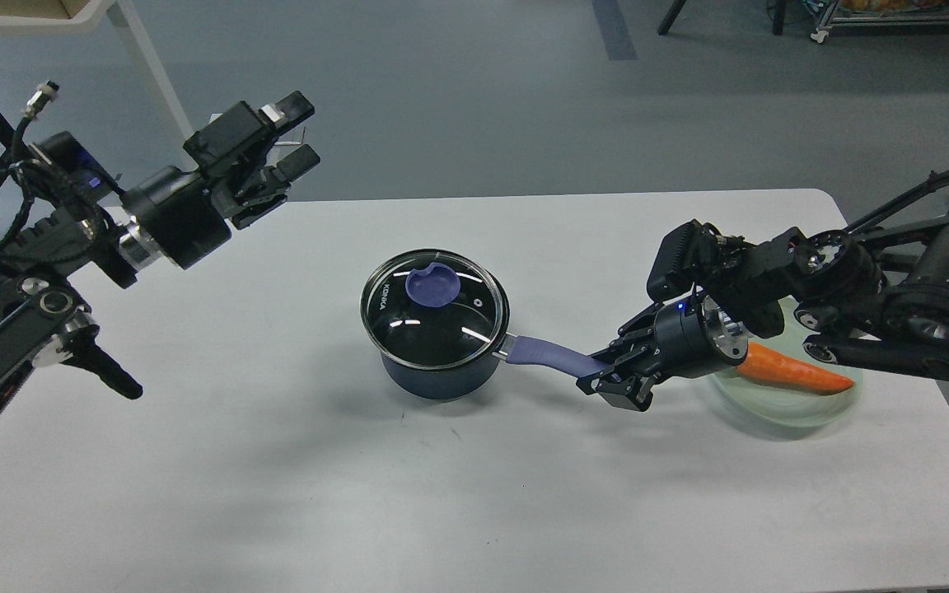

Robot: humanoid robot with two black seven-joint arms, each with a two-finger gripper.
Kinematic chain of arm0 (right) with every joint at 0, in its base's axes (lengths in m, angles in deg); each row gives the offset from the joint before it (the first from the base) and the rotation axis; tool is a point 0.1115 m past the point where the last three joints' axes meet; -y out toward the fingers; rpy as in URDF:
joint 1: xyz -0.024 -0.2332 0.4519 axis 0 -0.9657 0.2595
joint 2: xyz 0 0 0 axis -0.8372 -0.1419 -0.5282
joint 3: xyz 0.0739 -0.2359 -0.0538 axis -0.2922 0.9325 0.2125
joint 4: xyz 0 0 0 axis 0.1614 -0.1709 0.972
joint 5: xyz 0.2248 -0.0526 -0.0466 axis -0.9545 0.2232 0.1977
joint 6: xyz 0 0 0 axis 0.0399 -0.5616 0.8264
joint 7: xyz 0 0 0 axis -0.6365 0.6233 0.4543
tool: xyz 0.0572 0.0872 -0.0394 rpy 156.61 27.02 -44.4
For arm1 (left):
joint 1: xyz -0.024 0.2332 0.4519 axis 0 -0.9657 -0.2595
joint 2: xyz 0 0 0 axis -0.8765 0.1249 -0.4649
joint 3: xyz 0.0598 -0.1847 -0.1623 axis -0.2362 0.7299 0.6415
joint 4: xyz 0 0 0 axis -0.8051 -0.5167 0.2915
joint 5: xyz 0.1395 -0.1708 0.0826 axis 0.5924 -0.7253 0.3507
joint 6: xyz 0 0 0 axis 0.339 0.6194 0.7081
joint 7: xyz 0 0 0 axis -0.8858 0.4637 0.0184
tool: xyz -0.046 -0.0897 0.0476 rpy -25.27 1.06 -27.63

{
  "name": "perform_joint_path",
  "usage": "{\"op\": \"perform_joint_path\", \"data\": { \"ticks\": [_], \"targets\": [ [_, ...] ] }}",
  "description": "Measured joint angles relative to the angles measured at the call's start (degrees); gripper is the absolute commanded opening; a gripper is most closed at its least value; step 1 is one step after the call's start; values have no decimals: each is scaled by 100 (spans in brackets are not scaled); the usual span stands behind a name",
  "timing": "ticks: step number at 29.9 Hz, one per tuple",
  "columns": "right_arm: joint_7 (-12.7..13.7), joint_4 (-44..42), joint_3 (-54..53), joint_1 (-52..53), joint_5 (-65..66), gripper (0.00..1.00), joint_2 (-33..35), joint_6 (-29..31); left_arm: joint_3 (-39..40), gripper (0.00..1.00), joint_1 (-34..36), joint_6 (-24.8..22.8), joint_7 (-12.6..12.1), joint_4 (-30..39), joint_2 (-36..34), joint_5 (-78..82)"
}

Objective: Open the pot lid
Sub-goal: 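Reach the left gripper over the pot and grasp the blue lid knob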

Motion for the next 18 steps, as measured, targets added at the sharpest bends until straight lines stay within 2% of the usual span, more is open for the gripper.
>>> {"op": "perform_joint_path", "data": {
  "ticks": [3, 5, 9, 12, 18],
  "targets": [
    [0, 10, -1, 1, -8, 31, 0, 0, -614, 99, 587, 77, 13, 50, -10, 1158],
    [-2, 13, -2, 13, -10, 31, 0, 0, -1162, 99, 972, 298, 16, 56, 5, 1753],
    [-3, 20, -2, 25, -12, 31, 12, 9, -2531, 99, 1605, 1539, 19, -93, 82, 2794],
    [-3, 21, -2, 26, -12, 31, 12, 10, -3464, 99, 1911, 2194, 19, -355, 186, 3137],
    [-2, 21, -2, 42, -12, 31, 2, 10, -3948, 99, 2022, 2486, 19, -724, 512, 3449]
  ]
}}
